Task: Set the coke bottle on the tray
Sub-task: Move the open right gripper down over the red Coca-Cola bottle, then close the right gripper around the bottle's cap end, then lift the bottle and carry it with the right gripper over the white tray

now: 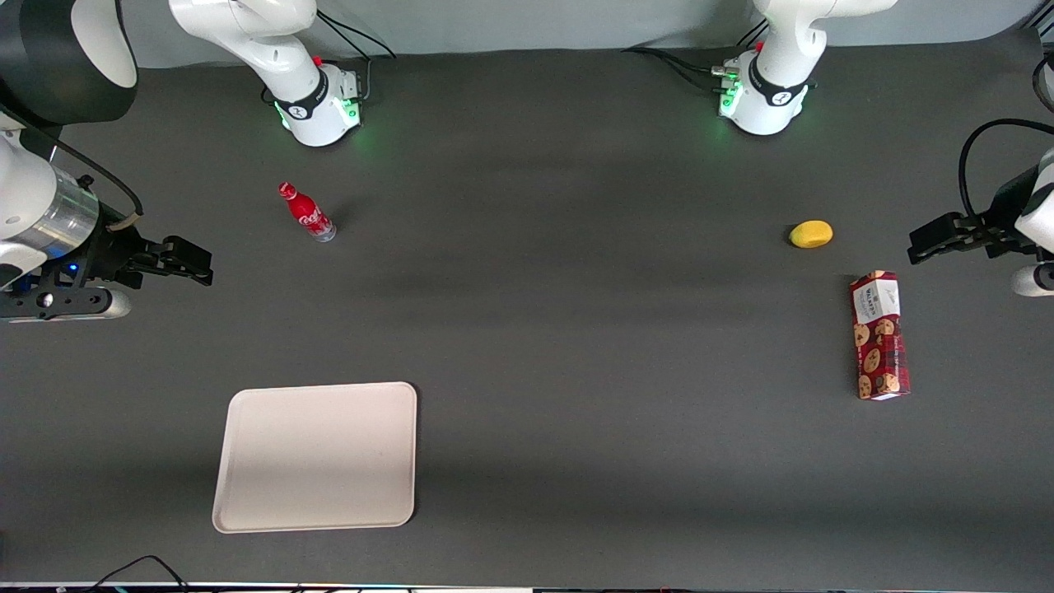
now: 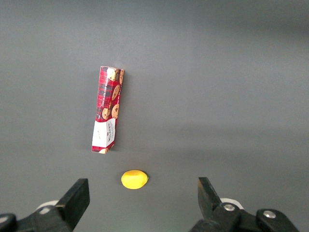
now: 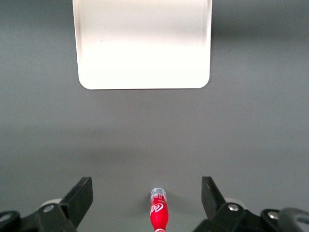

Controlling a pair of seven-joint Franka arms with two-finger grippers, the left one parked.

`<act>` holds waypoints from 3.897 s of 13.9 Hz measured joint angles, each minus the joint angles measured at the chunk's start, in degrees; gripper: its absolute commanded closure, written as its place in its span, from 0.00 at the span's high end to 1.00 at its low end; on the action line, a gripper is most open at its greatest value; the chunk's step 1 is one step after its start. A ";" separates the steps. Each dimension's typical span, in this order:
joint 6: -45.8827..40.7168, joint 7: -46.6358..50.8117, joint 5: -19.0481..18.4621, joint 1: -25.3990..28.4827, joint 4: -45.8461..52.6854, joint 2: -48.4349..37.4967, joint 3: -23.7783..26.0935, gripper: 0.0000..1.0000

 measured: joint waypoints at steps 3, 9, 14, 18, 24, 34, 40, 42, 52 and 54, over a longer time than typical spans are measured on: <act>-1.43 0.00 0.00 0.00 0.52 -0.02 -0.02 1.00; -6.73 -0.02 0.41 0.12 -5.46 -4.04 0.51 1.00; 10.66 0.29 2.65 0.14 -39.37 -23.99 0.81 1.00; 25.19 0.64 4.02 0.14 -63.46 -35.06 0.80 1.00; 39.48 0.80 6.91 0.12 -77.61 -36.99 0.77 1.00; 38.87 1.09 7.02 -0.07 -80.56 -39.07 0.34 0.55; 37.76 1.11 7.02 -0.10 -80.59 -39.82 0.04 0.00; 37.75 1.11 7.02 -0.09 -80.51 -39.81 0.05 0.00; 17.68 0.96 7.03 0.43 -50.64 -31.09 1.10 0.00; 10.15 0.80 7.01 0.43 -39.05 -25.72 1.11 0.00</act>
